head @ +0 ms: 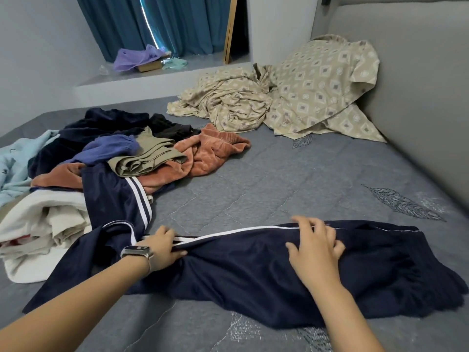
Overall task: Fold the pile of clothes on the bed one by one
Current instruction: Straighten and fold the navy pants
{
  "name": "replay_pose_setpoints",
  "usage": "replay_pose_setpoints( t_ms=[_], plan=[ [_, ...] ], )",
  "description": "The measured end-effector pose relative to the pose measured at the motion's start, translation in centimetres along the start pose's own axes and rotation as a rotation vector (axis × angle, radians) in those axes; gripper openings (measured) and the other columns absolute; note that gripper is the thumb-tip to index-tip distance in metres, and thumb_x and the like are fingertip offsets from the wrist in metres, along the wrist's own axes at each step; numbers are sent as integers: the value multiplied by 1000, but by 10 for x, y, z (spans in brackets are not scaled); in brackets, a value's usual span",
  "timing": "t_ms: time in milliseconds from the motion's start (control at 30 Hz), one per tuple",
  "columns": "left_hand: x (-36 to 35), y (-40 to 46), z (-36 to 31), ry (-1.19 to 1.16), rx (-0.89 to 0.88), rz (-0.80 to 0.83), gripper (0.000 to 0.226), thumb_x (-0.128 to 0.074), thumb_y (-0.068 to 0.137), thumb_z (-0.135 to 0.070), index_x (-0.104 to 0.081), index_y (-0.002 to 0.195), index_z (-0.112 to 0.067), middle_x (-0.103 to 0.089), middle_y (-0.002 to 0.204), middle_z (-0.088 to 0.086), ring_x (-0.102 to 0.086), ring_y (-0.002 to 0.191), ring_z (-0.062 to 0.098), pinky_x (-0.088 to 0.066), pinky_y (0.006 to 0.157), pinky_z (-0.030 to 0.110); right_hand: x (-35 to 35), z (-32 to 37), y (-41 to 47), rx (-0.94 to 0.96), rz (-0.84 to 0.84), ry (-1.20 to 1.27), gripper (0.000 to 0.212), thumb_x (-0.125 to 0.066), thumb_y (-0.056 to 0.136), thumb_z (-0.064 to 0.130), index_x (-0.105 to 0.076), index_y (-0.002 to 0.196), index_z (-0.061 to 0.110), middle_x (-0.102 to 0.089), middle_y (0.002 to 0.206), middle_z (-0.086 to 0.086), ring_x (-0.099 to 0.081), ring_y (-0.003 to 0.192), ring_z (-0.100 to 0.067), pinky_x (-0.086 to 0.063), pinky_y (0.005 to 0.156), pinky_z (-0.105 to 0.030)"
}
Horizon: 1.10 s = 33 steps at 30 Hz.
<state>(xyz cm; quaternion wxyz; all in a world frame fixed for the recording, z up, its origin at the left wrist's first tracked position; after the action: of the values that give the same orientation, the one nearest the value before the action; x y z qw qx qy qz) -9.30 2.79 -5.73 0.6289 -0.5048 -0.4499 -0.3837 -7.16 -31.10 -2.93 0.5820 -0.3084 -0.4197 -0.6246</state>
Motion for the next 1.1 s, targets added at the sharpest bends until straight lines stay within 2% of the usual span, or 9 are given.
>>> replay_pose_setpoints(
  t_ms=[100,200,367,467,533,667,767,933,1100],
  plan=[
    [7,0,-5,22,-65,-37,44,-46,86,-66,-61,112,-33,-51,121,-9,-45,115,21,-38,98,32,-8,-16,-1,31,343,-19,62,-58,91,40,-28,145,33,-16,155,0,-10,143,-21,-15,116,-42],
    [24,-5,-1,-414,-109,-212,52,-40,75,-73,-53,73,-23,-60,79,-3,-58,85,22,-46,81,36,-15,-27,-5,46,502,-15,72,-51,91,54,-11,150,41,11,160,6,15,147,-17,5,117,-48],
    [38,0,-10,-309,32,-584,18,-63,88,-37,-59,89,-19,-65,87,0,-61,87,28,-44,74,38,-27,-40,-7,20,248,-188,60,-30,103,39,6,151,42,23,158,3,20,146,-17,6,120,-46],
    [33,-8,-15,-190,101,-694,41,-66,69,4,-62,104,-18,-58,106,7,-55,100,33,-40,82,45,-32,-36,-7,-35,132,-188,63,-33,103,19,2,151,41,18,160,-2,17,147,-20,5,119,-47],
    [32,-22,-6,-206,107,-759,40,-64,64,3,-62,99,-14,-57,105,9,-55,96,35,-43,79,46,-31,-26,-5,-54,92,-165,68,-43,97,12,-10,152,35,8,161,-7,10,148,-24,5,119,-50],
    [-1,-65,32,-106,133,-720,38,-48,71,-40,-59,99,-16,-55,108,5,-52,98,30,-41,81,45,-34,11,-18,180,132,-61,61,-54,82,62,-49,135,32,-43,144,4,-31,138,-27,-13,113,-60],
    [-19,-92,80,-104,280,-630,36,-50,67,-32,-62,98,-18,-57,102,5,-52,93,33,-44,72,46,-55,40,-47,440,232,-100,67,-50,50,84,-59,103,44,-55,108,15,-52,105,-18,-34,101,-56],
    [-41,-111,101,-134,68,-419,35,-44,71,-38,-56,103,-31,-53,91,-11,-62,79,19,-51,54,29,-74,80,-75,634,220,-94,57,-90,32,33,-66,84,39,-50,84,10,-44,78,-16,-28,73,-37],
    [-28,-87,75,-312,506,-320,63,-51,88,-34,-21,141,-53,-23,145,9,-44,116,35,-42,92,46,-85,81,-74,462,151,-121,49,-76,57,37,-70,105,40,-65,109,-6,-49,91,-29,-35,76,-45]
  ],
)
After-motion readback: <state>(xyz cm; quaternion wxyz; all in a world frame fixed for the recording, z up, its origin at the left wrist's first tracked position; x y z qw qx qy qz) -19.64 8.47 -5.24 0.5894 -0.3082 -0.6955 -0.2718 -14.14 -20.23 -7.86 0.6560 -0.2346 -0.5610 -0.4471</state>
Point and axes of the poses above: each hand's wrist, its own y-axis towards the middle knuckle, its own x-axis out of the back of the hand, z = x × y, the point moved 2 cm from there along y, towards the middle knuckle
